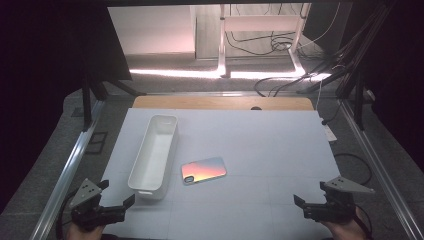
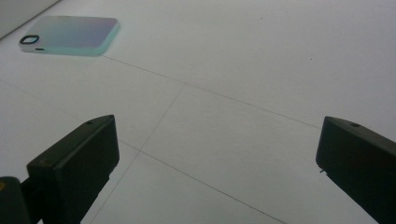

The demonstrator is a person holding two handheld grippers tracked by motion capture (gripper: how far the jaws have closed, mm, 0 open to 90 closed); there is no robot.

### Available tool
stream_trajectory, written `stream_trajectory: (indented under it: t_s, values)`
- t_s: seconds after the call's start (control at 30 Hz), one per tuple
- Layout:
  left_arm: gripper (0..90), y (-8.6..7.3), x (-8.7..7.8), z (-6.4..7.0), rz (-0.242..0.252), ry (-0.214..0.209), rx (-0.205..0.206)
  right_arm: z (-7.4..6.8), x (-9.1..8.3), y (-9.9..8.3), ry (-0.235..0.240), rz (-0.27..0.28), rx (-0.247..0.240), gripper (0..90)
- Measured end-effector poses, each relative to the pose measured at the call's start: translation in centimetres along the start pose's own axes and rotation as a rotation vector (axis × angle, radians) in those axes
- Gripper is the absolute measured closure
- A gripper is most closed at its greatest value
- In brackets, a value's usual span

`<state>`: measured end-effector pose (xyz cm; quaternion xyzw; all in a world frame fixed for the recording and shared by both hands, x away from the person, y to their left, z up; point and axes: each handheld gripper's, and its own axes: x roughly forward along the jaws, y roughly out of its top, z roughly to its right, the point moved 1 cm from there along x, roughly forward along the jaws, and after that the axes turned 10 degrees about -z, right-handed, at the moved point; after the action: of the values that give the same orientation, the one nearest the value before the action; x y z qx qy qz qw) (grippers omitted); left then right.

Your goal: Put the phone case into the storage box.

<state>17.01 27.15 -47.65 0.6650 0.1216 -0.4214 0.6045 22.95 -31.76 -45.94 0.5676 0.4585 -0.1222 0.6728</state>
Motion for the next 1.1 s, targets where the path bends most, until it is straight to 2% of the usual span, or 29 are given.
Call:
stream_trajectory:
  t_s: [0.17,0.3,0.47,0.83,0.97,1.1]
  values:
    - [0.0,-0.01,0.01,0.06,-0.007,-0.008,0.008,0.12,0.03,0.02,0.012,-0.005,0.014,0.0]
    - [0.0,0.01,0.08,0.01,-0.014,-0.011,0.002,0.10,0.08,0.04,0.015,-0.009,0.005,0.0]
    - [0.0,0.05,0.16,0.05,-0.021,-0.018,0.018,0.05,0.12,0.09,0.015,-0.013,0.003,0.0]
    - [0.0,-0.03,0.06,-0.05,-0.010,-0.039,0.021,-0.08,0.20,0.16,0.027,-0.027,-0.018,0.0]
    - [0.1,-0.04,0.04,-0.09,-0.007,-0.048,0.023,-0.15,0.31,0.25,0.047,-0.034,-0.031,0.0]
    - [0.1,-0.06,0.02,-0.14,-0.004,-0.053,0.023,-0.28,0.58,0.57,0.096,-0.031,-0.040,0.0]
